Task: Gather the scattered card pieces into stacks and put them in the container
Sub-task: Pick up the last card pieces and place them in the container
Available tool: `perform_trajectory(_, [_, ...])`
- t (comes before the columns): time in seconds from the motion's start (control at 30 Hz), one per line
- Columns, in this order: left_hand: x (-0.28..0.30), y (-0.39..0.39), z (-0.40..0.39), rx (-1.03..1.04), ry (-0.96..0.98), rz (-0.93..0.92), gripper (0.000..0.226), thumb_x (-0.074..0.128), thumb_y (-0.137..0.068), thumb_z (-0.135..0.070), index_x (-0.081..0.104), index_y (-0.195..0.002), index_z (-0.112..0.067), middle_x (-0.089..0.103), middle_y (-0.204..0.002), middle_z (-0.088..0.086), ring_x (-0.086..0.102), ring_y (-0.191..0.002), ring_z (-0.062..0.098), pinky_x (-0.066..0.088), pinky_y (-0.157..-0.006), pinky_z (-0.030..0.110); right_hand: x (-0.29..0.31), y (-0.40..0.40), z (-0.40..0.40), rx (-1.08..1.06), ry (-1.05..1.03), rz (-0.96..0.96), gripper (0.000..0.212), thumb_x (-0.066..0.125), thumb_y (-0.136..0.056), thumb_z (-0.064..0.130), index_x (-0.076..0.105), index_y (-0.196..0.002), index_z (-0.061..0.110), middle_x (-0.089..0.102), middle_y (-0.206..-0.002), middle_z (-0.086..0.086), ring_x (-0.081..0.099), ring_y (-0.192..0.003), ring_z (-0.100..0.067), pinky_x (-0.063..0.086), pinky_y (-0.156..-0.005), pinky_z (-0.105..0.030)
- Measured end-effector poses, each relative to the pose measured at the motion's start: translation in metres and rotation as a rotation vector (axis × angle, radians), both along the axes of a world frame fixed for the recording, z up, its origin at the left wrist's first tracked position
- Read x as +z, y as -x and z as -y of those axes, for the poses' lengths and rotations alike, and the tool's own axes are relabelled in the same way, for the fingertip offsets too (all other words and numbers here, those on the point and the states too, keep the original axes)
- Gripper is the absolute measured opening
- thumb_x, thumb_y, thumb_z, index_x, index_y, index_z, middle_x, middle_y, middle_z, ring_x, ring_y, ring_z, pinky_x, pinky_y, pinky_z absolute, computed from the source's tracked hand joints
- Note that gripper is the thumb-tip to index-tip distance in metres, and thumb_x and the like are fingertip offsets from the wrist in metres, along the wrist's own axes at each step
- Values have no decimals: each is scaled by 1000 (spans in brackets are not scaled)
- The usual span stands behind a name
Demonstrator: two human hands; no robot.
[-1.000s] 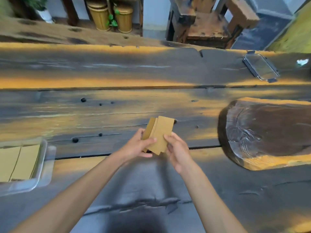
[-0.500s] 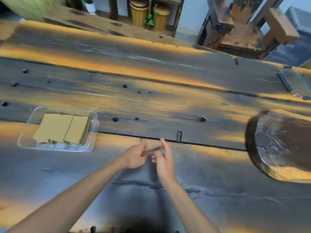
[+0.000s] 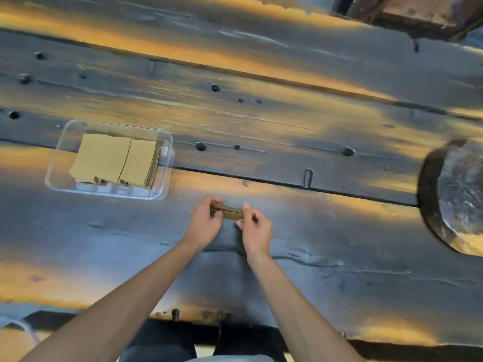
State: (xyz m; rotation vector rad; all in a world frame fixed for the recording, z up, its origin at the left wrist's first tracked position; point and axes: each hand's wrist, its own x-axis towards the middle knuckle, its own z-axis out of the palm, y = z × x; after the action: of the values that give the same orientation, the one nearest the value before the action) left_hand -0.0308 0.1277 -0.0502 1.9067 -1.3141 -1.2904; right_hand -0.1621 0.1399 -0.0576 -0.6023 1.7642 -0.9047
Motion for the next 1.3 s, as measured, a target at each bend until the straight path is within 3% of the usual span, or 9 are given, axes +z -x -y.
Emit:
perform_trajectory(0.13, [0, 9, -10, 149, -1, -87, 31, 31, -104, -29, 57, -100, -14, 59, -100, 1, 47, -101, 15, 36, -90, 34, -1, -16, 0, 8, 25, -34, 30, 61, -98, 38, 69, -81, 14, 69, -67, 4, 70, -65, -6, 59, -76, -33])
perform_trajectory(0.23, [-5, 6, -16, 117, 43, 212, 38, 25, -104, -41, 48, -84, -20, 55, -90, -5, 39, -98, 15, 31, -84, 38, -1, -21, -6, 8, 22, -65, 31, 59, -100, 35, 68, -83, 10, 68, -70, -3, 71, -63, -5, 60, -75, -32])
perform_trajectory(0.47, [-15, -6, -8, 1, 208, 207, 18, 39, -97, -17, 56, -93, -14, 56, -94, 1, 49, -90, 19, 37, -80, 29, 1, -25, 3, -127, 1, 15, 27, 58, -101, 18, 67, -76, 11, 74, -91, -1, 67, -61, -1, 56, -68, -19])
perform_trajectory(0.57, [-19, -15, -7, -61, 118, 177, 22, 44, -100, -22, 59, -88, -12, 61, -88, 7, 55, -87, 26, 42, -78, 40, -1, -27, 0, -154, -30, 73, 27, 54, -101, 14, 67, -78, 9, 71, -90, -5, 62, -63, -5, 56, -64, -15])
perform_trajectory(0.73, [3, -23, -2, -77, 226, 104, 30, 44, -100, -27, 59, -79, -12, 57, -72, 1, 50, -69, 20, 40, -69, 34, -2, -29, 2, -188, 2, 77, 32, 51, -104, 20, 66, -80, 7, 66, -81, -7, 63, -61, -1, 56, -65, -16])
perform_trajectory(0.9, [-1, -44, -8, -318, 134, 122, 37, 40, -101, -32, 63, -85, -8, 64, -81, 13, 58, -78, 31, 47, -77, 47, 6, -36, -3, -141, -37, -29, 32, 52, -102, 15, 68, -76, 6, 68, -80, -8, 65, -74, -13, 56, -64, -12])
perform_trajectory(1.0, [19, -57, -4, -501, 250, 340, 39, 35, -100, -39, 67, -99, -16, 66, -96, 6, 57, -93, 26, 50, -87, 42, 26, -43, 6, -2, -13, -221, 33, 54, -99, 15, 71, -73, 5, 69, -66, 0, 69, -67, -12, 50, -58, -4])
perform_trajectory(1.1, [42, -78, -3, -566, 447, 490, 39, 43, -90, -50, 66, -109, -24, 63, -98, -5, 47, -102, 16, 49, -76, 32, 54, -60, 15, 295, 50, -446, 40, 55, -98, 19, 56, -59, 9, 56, -45, 9, 55, -53, -8, 40, -58, -9])
perform_trajectory(1.3, [67, -143, 5, -414, 533, 312, 19, 55, -92, -28, 68, -105, -21, 64, -93, -2, 51, -94, 16, 47, -79, 28, 89, -117, 38, 600, 225, -451, 43, 54, -100, 33, 60, -64, 11, 64, -63, -5, 60, -64, -21, 45, -66, -30])
